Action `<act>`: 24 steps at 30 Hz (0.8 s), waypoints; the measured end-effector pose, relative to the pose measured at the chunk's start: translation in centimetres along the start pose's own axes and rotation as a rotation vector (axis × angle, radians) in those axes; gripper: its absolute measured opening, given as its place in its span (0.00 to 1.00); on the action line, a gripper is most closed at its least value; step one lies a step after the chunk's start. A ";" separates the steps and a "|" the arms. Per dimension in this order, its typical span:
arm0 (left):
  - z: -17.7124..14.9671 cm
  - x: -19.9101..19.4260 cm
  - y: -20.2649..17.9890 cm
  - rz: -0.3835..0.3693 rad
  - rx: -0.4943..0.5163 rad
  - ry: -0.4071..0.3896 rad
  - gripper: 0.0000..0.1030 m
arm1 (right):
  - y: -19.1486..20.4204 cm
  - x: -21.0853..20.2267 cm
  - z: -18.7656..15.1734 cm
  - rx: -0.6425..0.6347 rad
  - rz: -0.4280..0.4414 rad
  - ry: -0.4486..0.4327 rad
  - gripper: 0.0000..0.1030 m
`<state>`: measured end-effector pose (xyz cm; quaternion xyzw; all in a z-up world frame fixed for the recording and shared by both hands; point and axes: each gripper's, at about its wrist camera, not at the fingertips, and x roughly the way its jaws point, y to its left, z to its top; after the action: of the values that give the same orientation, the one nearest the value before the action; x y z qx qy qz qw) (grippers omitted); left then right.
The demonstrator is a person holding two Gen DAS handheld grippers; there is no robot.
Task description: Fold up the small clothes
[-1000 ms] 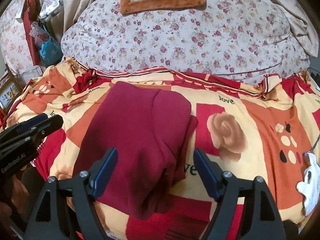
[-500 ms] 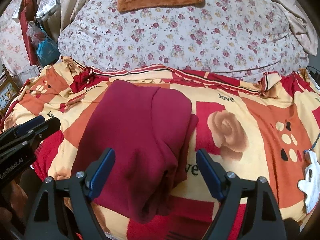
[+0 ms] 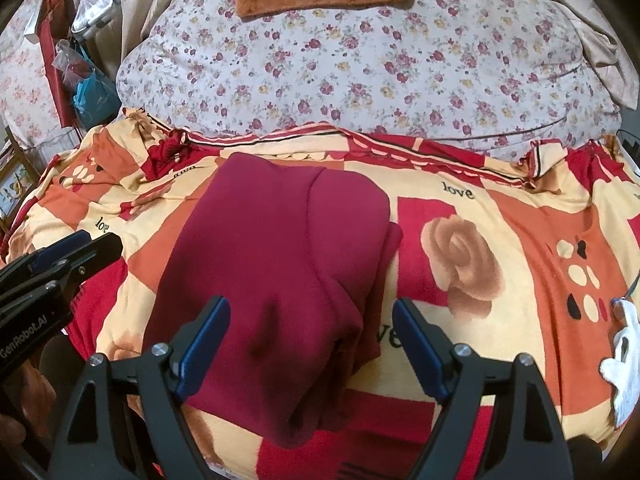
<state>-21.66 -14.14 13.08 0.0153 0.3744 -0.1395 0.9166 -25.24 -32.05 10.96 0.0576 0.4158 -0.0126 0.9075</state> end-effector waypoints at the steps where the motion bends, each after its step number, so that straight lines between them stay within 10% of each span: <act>1: -0.1 0.1 0.1 -0.001 -0.002 0.003 0.28 | 0.0 0.0 0.0 0.000 0.000 0.000 0.84; 24: -0.3 0.5 -0.1 -0.002 -0.001 0.016 0.28 | 0.0 1.1 -0.1 0.001 0.011 0.027 0.84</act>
<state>-21.55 -14.35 12.55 0.0155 0.3818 -0.1401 0.9134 -24.59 -32.05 10.07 0.0604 0.4275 -0.0072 0.9020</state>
